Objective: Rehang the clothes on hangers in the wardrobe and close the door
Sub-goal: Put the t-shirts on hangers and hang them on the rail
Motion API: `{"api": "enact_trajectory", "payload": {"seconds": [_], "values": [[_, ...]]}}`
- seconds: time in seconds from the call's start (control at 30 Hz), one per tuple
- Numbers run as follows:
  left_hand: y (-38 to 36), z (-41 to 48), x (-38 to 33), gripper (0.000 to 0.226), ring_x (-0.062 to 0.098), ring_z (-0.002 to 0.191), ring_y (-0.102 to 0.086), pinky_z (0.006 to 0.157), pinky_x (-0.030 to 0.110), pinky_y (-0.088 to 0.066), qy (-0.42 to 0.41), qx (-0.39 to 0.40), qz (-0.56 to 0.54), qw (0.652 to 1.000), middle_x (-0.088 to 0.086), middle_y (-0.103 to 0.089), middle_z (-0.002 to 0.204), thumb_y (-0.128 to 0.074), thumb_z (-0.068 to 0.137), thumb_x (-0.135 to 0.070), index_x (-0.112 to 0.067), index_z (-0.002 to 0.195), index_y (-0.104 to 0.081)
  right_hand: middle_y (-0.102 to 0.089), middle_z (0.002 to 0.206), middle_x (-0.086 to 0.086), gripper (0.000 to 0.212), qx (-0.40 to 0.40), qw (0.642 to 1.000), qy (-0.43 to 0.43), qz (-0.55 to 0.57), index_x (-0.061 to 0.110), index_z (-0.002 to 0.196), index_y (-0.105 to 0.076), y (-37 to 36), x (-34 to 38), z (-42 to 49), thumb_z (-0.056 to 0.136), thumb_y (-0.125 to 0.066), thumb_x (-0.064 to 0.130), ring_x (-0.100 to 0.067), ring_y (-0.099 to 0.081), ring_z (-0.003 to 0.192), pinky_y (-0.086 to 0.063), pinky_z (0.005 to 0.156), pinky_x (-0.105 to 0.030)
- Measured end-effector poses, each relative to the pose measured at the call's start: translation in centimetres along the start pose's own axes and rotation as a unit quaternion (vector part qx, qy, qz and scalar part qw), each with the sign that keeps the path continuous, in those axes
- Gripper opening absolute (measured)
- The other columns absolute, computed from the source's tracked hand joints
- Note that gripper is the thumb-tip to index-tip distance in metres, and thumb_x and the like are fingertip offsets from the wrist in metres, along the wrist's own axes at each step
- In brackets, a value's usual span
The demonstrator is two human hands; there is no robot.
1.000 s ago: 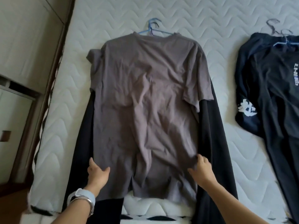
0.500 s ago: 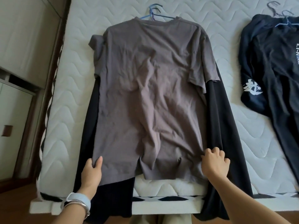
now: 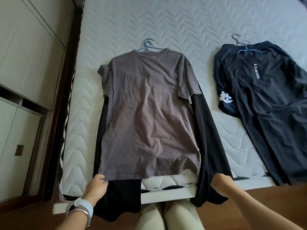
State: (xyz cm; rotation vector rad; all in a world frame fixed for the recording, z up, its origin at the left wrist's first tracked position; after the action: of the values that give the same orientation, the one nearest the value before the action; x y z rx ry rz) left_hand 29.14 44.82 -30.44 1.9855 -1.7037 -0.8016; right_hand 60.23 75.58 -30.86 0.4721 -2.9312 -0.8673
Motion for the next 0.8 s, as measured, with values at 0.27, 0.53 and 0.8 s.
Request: {"api": "enact_trajectory", "payload": {"seconds": [0.27,0.53,0.8], "values": [[-3.2,-9.6,-1.9,0.004,0.016,0.093,-0.057,0.066,0.018,-0.038,-0.148,0.112,0.017,0.982,-0.002,-0.059,0.092,-0.052,0.092,-0.022,-0.023,0.094,-0.055,-0.065,0.092,0.001,0.013,-0.054,0.972,0.094,0.21,0.018,0.095,-0.064,-1.2,-2.9,-9.4,0.091,-0.052,0.022,-0.019,-0.061,0.09,-0.046,0.077,-0.028],[-7.6,-14.1,0.1,0.008,0.018,0.094,-0.061,0.077,0.026,-0.044,-0.119,0.158,0.029,0.98,0.003,-0.065,0.097,-0.052,0.092,-0.021,-0.023,0.09,-0.059,-0.067,0.084,-0.003,0.009,-0.053,0.922,0.013,0.384,0.023,0.082,-0.061,-7.2,-10.4,-12.0,0.089,-0.056,0.019,-0.02,-0.064,0.08,-0.043,0.066,-0.028],[-17.0,-18.9,-7.9,0.012,0.021,0.088,-0.056,0.072,0.029,-0.04,-0.07,0.109,-0.065,0.989,0.01,-0.061,0.101,-0.045,0.094,-0.012,-0.012,0.096,-0.057,-0.064,0.088,0.001,0.008,-0.008,0.918,-0.034,0.395,0.028,0.084,-0.06,-8.7,-25.2,-9.8,0.089,-0.055,0.023,-0.016,-0.056,0.086,-0.038,0.068,-0.027]]}}
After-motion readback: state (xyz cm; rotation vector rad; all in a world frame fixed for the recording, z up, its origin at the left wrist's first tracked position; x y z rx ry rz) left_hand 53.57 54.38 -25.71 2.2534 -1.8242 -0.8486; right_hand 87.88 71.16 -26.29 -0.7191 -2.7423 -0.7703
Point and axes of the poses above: each hand's wrist, its own z-axis towards the middle knuckle, its own y-axis out of the back of the hand, x = y × z, the point moved 4 cm from there along z, towards the middle knuckle
